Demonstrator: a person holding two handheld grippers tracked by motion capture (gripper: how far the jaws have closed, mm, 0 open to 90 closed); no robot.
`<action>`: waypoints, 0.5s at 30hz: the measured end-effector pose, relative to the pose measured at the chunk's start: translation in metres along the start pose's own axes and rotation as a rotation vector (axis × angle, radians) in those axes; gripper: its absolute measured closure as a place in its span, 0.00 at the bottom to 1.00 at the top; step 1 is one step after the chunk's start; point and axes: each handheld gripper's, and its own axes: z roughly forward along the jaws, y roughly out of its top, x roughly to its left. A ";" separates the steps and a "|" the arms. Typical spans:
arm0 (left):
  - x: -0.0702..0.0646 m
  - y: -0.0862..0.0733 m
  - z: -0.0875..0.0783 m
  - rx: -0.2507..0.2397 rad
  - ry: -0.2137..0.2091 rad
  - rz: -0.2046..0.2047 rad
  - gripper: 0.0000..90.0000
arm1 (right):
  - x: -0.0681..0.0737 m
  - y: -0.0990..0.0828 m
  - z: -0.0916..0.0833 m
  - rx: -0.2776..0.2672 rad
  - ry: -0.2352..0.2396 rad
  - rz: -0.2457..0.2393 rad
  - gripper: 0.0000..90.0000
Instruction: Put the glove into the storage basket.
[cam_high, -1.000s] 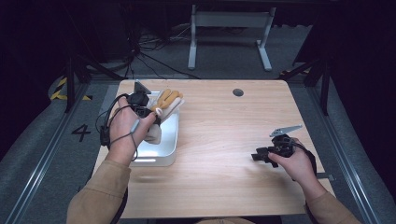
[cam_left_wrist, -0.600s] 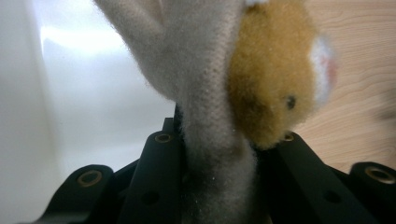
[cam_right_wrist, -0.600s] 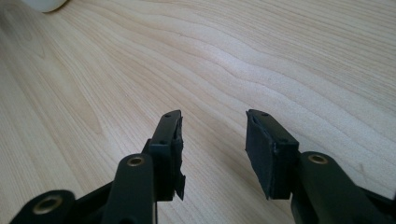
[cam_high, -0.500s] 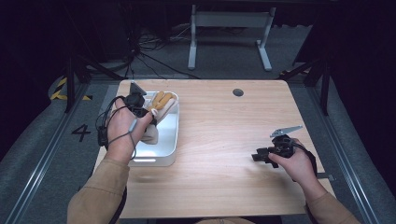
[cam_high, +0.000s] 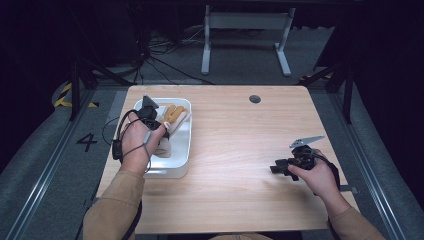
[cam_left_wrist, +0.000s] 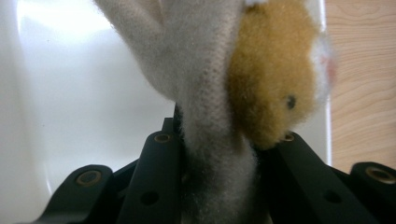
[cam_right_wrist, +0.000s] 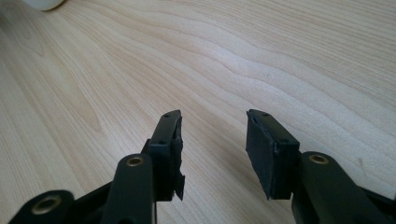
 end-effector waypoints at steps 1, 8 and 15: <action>0.001 0.000 0.003 -0.004 0.004 -0.007 0.83 | 0.000 0.000 0.000 0.000 0.000 0.000 0.63; 0.007 0.002 0.018 0.019 0.015 -0.034 0.82 | -0.002 -0.002 0.000 0.000 -0.002 0.004 0.63; 0.016 0.003 0.030 0.035 0.025 -0.065 0.82 | -0.002 -0.003 -0.001 0.003 -0.004 0.007 0.63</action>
